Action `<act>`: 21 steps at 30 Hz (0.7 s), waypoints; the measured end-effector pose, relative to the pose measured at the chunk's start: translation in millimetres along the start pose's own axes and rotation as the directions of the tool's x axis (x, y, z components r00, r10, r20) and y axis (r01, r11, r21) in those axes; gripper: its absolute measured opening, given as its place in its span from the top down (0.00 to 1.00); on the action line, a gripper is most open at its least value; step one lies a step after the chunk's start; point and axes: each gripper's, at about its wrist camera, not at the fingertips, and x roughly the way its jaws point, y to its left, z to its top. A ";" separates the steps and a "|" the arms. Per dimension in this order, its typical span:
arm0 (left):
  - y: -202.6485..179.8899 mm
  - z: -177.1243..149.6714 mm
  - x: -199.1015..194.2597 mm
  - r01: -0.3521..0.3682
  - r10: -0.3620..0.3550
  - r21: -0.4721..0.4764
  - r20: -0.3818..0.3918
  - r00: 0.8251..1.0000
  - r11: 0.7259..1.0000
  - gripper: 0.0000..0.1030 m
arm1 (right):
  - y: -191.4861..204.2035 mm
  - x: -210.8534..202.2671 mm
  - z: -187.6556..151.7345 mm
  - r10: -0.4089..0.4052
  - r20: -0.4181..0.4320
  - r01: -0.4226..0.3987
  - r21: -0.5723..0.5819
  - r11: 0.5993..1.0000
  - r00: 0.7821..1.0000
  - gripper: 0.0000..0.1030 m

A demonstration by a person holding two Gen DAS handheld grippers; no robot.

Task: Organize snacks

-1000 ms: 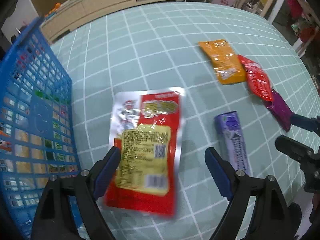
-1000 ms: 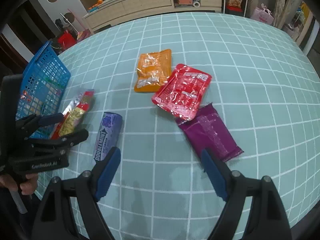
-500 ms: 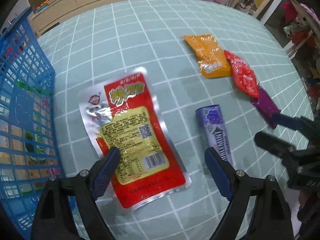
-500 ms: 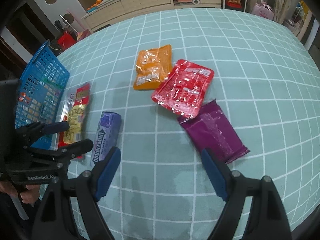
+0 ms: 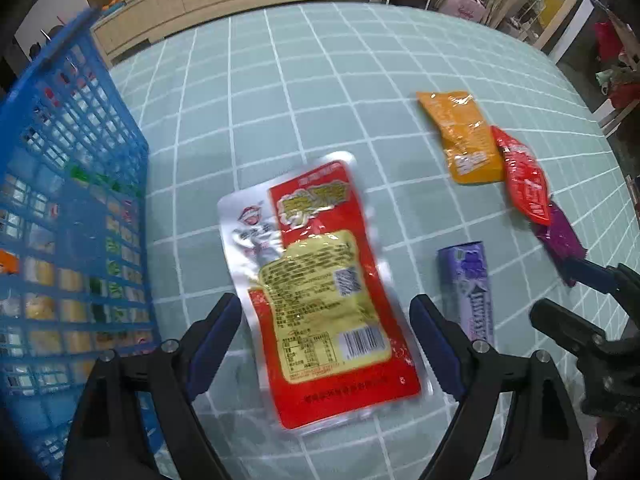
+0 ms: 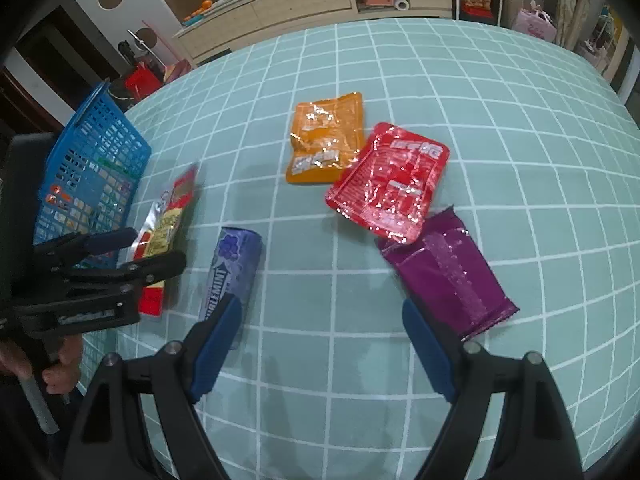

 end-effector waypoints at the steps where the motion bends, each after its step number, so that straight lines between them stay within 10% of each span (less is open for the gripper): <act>1: 2.9 2.3 5.7 -0.003 0.003 -0.013 -0.014 1.000 1.000 0.18 | 0.0 0.8 0.7 0.001 0.000 -0.001 0.001 1.000 1.000 0.17; 10: -0.2 9.6 19.9 -0.010 0.010 -0.020 -0.018 1.000 1.000 0.19 | -8.3 1.9 0.5 -0.009 0.005 0.009 0.022 1.000 1.000 0.17; 15: -17.3 5.9 16.5 -0.026 0.026 0.037 -0.011 1.000 0.999 0.47 | -6.1 1.4 1.9 -0.017 -0.002 0.017 0.022 1.000 1.000 0.17; 21: -9.2 -9.0 2.4 0.019 -0.019 0.020 -0.003 1.000 1.000 0.55 | 9.7 5.9 6.4 -0.009 -0.025 0.009 0.005 1.000 1.000 0.17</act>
